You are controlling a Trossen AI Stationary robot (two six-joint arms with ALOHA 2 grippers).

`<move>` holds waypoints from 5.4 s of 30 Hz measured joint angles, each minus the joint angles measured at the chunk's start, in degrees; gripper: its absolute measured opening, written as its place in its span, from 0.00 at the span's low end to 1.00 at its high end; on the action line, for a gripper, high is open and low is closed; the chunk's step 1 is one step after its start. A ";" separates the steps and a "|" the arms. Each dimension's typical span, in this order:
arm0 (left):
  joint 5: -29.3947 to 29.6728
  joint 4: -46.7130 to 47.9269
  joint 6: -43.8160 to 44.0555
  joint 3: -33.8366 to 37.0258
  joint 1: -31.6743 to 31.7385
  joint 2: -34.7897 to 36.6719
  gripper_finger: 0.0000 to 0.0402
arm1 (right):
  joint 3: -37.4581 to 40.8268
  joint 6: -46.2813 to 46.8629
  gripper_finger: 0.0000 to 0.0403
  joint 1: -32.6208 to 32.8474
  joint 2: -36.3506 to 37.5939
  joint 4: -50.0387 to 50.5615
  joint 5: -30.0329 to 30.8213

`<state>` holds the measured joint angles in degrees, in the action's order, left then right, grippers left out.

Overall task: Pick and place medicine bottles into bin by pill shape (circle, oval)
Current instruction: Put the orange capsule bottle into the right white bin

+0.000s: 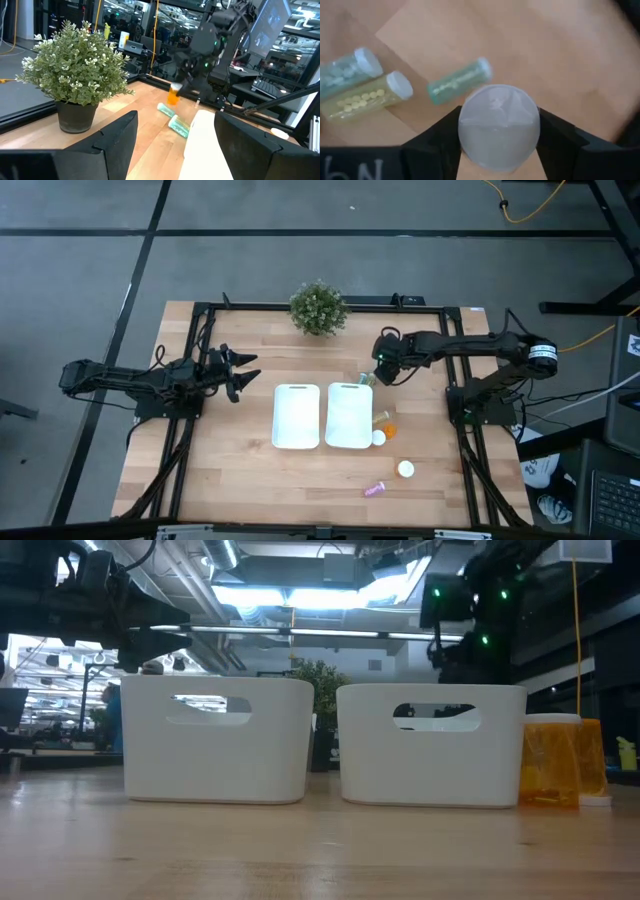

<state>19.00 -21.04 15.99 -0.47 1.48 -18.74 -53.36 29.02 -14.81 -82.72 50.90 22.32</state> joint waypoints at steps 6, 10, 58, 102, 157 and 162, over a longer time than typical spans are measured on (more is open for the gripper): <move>0.02 0.01 0.00 0.01 0.00 0.00 0.64 | -8.12 -2.51 0.54 4.47 0.00 2.42 -0.42; 0.00 0.00 0.00 0.00 0.00 0.00 0.64 | -11.82 -3.73 0.51 10.26 0.00 2.00 -2.47; 0.02 0.00 -0.01 0.00 0.00 0.01 0.64 | -14.89 -9.98 0.56 21.34 -19.69 -18.16 -10.04; -0.02 0.06 0.02 0.02 0.00 0.00 0.64 | -35.37 16.55 0.61 45.15 -12.52 29.02 -9.92; -0.02 1.60 0.42 0.01 -0.01 0.00 0.64 | -32.37 20.22 0.73 54.72 -19.30 21.38 -5.61; -0.02 1.99 0.42 0.00 0.00 0.02 0.64 | -27.00 20.30 0.73 54.52 -19.01 18.22 -6.58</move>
<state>18.98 -19.05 16.40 -0.47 1.48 -18.72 -80.36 49.32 39.71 -101.73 69.12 15.75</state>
